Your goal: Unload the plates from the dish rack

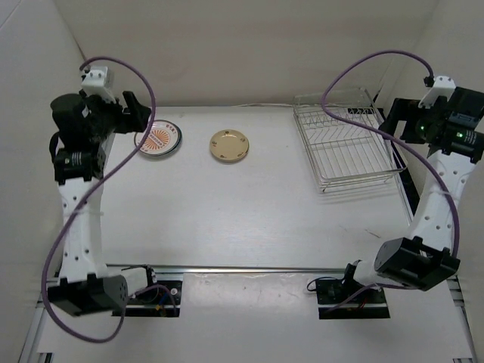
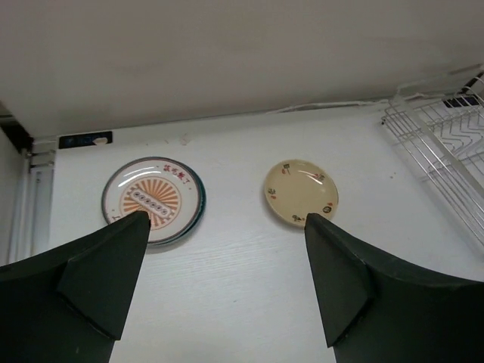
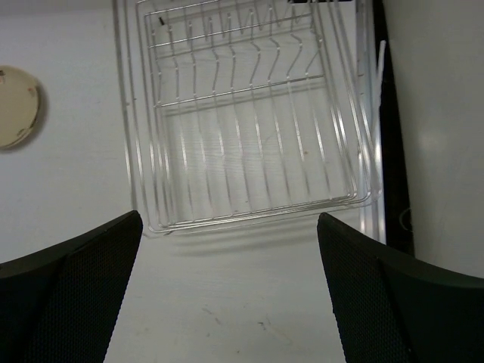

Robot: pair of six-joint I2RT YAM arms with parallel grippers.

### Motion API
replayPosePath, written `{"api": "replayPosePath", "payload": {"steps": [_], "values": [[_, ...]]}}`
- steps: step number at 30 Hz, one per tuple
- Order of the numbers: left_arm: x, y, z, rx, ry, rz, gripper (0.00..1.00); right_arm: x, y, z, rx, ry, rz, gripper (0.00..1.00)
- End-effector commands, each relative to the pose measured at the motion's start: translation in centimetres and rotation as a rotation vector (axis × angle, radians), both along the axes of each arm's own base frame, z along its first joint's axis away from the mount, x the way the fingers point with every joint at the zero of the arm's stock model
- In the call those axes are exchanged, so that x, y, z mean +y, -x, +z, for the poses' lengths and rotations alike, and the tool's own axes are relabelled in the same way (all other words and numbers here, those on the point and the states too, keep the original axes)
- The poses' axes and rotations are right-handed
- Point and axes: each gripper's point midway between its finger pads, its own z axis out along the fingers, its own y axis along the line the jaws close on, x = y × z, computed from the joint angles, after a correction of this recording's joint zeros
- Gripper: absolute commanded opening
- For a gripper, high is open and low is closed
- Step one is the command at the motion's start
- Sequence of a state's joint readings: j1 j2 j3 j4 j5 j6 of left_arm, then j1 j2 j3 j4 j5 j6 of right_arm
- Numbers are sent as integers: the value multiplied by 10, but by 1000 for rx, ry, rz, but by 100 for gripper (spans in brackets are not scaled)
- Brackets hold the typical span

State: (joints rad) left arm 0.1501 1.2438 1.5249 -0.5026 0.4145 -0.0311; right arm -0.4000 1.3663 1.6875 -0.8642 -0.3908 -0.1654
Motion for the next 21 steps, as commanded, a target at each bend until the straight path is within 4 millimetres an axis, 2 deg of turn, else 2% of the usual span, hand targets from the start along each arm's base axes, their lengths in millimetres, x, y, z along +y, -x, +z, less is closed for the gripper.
{"api": "replayPosePath", "payload": {"steps": [1,3,4,5,7,8,9,10,11,12,14,15,17,18,21], "values": [[13,31,-54,126,-47,44,96,-13,-20,26,-73,118,-54,100],[22,47,-61,136,-71,105,97,-22,-26,25,-57,218,-126,100],[23,63,-64,135,-78,131,98,-22,-26,19,-37,241,-146,100],[26,70,-65,126,-85,154,100,-11,-28,10,-14,247,-136,100],[34,91,-68,102,-128,207,100,5,-22,10,-21,279,-125,100],[41,99,-71,105,-135,247,100,11,-16,-6,11,276,-105,100],[42,104,-71,96,-148,258,100,17,-10,-10,18,275,-92,100],[44,108,-80,108,-159,266,100,25,2,-5,-7,267,-70,100],[43,115,-81,99,-159,267,100,34,7,-8,-11,242,-48,100],[48,120,-86,113,-158,287,100,38,20,-12,-14,222,-49,100],[52,126,-97,137,-155,308,100,45,34,-16,-20,164,-63,100],[56,127,-104,161,-149,317,100,49,48,-18,-35,158,-52,100],[54,132,-113,171,-119,321,100,59,63,-22,-47,104,-40,100],[54,134,-116,173,-115,319,100,63,78,-30,-46,87,-39,100],[55,139,-127,194,-83,330,100,69,107,-49,-30,52,-36,100]]}}
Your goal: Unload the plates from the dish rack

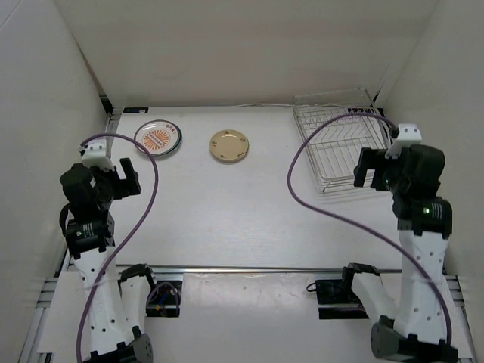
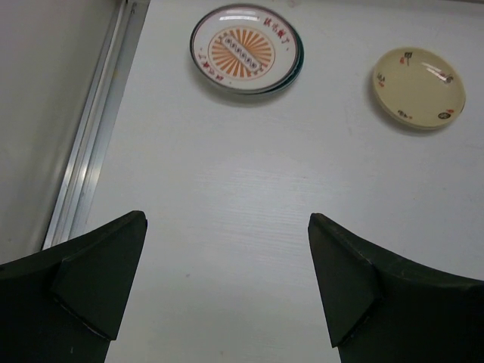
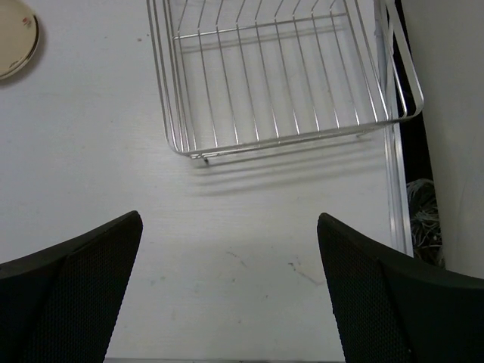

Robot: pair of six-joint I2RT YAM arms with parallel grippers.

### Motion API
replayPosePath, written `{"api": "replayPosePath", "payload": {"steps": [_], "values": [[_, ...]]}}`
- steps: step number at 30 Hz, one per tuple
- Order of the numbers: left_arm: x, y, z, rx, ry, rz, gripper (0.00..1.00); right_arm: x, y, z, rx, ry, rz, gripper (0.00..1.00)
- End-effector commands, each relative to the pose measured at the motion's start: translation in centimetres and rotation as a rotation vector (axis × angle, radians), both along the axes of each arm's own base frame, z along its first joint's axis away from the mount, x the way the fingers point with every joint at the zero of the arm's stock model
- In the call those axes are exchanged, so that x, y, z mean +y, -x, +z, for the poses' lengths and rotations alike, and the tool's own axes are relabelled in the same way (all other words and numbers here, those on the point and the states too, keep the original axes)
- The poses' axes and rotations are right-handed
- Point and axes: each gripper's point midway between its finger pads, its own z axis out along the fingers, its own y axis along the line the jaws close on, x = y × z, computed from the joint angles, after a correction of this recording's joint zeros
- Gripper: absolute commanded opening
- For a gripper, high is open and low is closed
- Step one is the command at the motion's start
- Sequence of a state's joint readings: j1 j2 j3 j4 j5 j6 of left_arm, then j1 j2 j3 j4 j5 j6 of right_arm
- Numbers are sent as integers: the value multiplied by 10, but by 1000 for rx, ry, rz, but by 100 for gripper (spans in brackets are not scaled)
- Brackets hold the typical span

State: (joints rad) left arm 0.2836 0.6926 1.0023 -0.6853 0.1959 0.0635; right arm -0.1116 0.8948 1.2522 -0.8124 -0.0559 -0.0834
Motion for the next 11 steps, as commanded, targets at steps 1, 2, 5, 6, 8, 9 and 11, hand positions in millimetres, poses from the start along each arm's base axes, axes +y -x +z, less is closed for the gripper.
{"api": "replayPosePath", "payload": {"steps": [1,2,5,6,8,9,11], "values": [[1,8,-12,24,45,20,100,11,24,-18,14,-72,2,100],[1,8,-12,22,51,16,100,11,32,-18,-10,-54,11,100],[4,9,-15,27,71,27,100,10,45,-39,15,-42,7,100],[4,9,-15,27,71,27,100,11,46,-46,38,-45,6,100],[9,10,-15,26,80,53,100,11,49,-54,52,-46,6,100],[9,10,-15,26,80,53,100,9,49,-54,52,-42,-2,100],[14,11,-15,24,88,76,100,9,49,-62,71,-35,3,100]]}}
